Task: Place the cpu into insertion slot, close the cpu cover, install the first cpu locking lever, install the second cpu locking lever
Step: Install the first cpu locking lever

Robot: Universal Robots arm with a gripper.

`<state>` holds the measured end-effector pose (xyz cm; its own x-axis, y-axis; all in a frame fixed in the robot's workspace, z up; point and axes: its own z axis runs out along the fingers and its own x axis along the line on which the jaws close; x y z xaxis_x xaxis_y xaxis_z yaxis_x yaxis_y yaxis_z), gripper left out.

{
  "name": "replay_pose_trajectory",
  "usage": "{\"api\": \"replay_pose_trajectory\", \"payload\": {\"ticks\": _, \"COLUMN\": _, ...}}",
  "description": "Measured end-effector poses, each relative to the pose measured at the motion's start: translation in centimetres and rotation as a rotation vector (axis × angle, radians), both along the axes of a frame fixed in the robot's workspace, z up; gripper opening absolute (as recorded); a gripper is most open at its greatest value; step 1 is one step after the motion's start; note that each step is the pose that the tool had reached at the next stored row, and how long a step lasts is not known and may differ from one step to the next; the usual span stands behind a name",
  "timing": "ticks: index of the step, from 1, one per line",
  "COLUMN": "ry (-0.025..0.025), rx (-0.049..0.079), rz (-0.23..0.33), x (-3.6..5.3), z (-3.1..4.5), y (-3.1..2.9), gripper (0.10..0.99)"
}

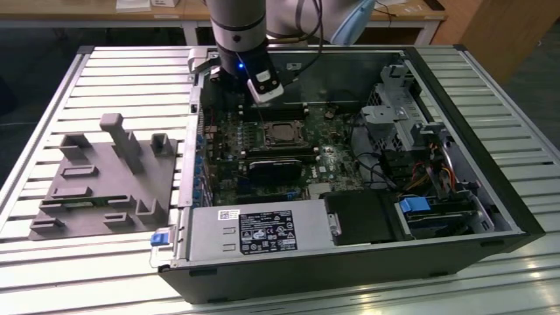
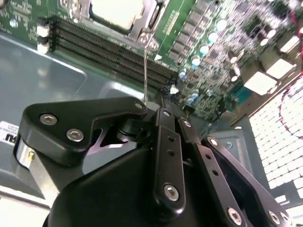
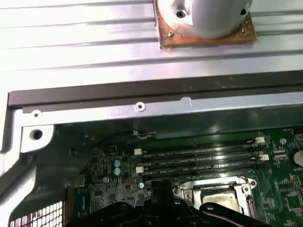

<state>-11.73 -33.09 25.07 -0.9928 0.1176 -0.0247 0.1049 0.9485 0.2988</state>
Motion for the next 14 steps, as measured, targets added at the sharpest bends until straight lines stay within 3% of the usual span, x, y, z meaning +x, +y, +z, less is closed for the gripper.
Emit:
{"api": "replay_pose_trajectory", "payload": {"ticks": 3, "ry": 0.0, "rx": 0.013, "rz": 0.0, "x": 0.02, "z": -0.01, "y": 0.0, "gripper": 0.106}}
{"api": "replay_pose_trajectory", "payload": {"ticks": 8, "ry": 0.0002, "rx": 0.014, "rz": 0.0, "x": 0.74, "z": -0.03, "y": 0.0, "gripper": 0.106}}
{"api": "replay_pose_trajectory", "payload": {"ticks": 14, "ry": 0.0001, "rx": 0.014, "rz": 0.0, "x": 2.25, "z": -0.05, "y": 0.0, "gripper": 0.106}}
